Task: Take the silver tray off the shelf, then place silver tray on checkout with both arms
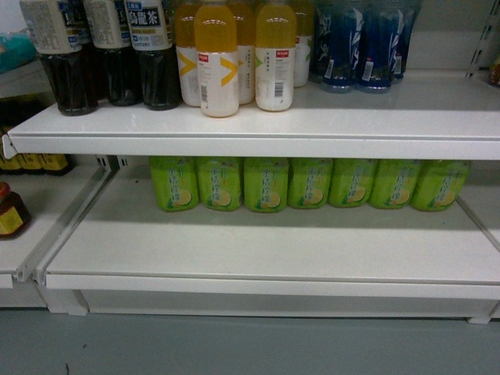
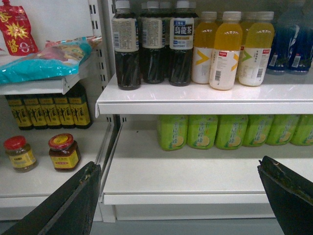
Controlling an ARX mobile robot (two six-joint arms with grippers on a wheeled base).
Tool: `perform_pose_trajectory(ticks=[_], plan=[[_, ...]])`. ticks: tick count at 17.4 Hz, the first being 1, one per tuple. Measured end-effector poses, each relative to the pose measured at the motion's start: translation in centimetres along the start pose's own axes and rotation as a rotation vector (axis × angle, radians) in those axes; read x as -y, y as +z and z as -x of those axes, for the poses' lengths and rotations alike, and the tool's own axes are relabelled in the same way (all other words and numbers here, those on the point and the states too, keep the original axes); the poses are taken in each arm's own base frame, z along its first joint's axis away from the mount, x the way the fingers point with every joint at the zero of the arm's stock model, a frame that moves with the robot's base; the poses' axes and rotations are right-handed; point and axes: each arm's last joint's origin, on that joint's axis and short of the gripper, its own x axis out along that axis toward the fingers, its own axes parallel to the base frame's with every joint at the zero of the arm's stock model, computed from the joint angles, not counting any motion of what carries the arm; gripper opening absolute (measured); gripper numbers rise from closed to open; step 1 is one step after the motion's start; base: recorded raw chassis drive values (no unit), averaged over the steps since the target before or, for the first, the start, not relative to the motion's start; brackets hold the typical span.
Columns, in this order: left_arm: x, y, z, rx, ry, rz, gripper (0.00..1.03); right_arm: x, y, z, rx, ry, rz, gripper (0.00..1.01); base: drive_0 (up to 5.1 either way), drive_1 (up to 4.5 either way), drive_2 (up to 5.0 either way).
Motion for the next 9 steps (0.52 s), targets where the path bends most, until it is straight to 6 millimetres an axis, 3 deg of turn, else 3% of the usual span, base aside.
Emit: perform_pose_trajectory(ticks=[9], plan=[[0.00,0.00,0.00,0.000,0.000,0.000,0.98,0.00,0.00,0.00,0.000,0.000,0.000,0.98,0.0,0.00,0.0]])
